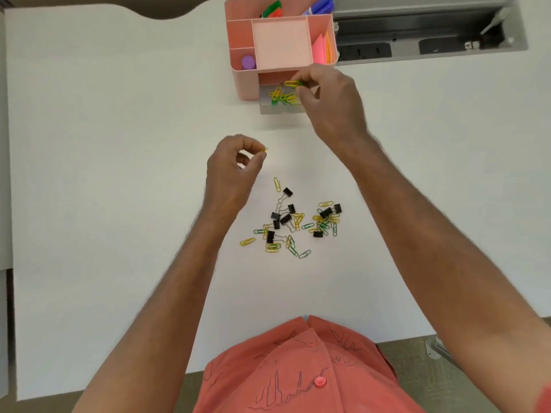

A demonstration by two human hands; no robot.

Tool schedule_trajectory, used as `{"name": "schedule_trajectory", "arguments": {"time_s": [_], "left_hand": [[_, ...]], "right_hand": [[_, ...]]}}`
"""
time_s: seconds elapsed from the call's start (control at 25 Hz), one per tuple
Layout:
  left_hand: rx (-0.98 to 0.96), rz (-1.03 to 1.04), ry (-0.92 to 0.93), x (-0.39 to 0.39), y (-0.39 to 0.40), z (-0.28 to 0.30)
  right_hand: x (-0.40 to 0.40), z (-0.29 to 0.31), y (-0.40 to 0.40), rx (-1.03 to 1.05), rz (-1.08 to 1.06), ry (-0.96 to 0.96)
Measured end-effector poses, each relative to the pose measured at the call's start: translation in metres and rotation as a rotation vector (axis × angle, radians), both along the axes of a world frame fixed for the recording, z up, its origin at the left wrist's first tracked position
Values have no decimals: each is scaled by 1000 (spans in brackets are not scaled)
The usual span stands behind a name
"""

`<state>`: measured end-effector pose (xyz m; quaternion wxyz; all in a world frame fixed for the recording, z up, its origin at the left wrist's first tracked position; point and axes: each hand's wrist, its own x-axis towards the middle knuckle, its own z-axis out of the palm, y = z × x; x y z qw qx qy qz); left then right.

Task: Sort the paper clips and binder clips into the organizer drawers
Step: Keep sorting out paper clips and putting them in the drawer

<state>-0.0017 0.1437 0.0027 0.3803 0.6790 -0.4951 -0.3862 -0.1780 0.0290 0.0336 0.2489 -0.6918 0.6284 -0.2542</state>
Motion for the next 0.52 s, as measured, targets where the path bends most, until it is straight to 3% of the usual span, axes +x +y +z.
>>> {"name": "schedule_trajectory", "arguments": {"time_s": [0.08, 0.16, 0.32, 0.52], "left_hand": [[-52, 1, -14, 1, -26, 7], [-96, -22, -53, 0, -52, 12], [-135, -86, -205, -4, -98, 16], [-67, -234, -558, -16, -133, 12]], "right_hand": [[8, -5, -20, -20, 72, 295], [11, -12, -28, 16, 111, 405], [3, -20, -18, -60, 55, 207], [-24, -37, 38, -51, -56, 44]]}}
